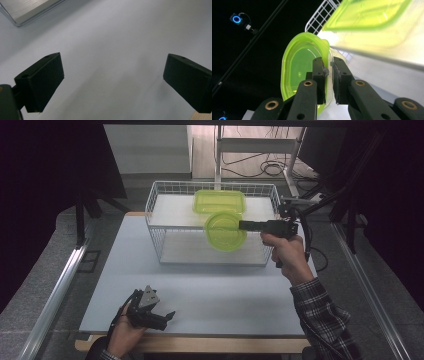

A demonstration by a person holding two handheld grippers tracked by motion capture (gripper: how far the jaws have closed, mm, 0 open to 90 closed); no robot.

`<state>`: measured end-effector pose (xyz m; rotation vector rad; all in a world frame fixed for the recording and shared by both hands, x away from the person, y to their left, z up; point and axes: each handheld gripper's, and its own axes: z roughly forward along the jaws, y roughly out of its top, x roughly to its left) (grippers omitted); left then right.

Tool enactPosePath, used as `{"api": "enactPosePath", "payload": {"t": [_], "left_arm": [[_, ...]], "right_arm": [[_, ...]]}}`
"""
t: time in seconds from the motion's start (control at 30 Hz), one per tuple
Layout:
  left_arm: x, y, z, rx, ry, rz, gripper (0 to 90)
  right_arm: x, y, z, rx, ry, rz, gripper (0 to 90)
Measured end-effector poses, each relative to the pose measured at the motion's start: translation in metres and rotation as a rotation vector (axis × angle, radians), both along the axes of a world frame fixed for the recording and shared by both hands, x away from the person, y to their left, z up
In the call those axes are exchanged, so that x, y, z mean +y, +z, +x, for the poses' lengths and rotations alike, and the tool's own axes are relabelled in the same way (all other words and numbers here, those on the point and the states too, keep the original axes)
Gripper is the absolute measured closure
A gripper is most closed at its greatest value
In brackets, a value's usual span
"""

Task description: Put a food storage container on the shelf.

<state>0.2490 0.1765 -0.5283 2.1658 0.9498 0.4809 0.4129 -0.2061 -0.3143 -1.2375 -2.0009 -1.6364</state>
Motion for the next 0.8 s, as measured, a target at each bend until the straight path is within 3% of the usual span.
{"api": "enactPosePath", "payload": {"t": [0.33, 0.8], "left_arm": [[0.001, 0.001, 0.0, -0.003, 0.003, -0.006, 3.0], [0.002, 0.001, 0.0, 0.002, 0.002, -0.008, 2.9]], "right_arm": [[0.002, 0.034, 0.014, -0.068, -0.063, -0.004, 81.0], [0.019, 0.058, 0.041, -0.119, -0.168, -0.067, 80.9]]}}
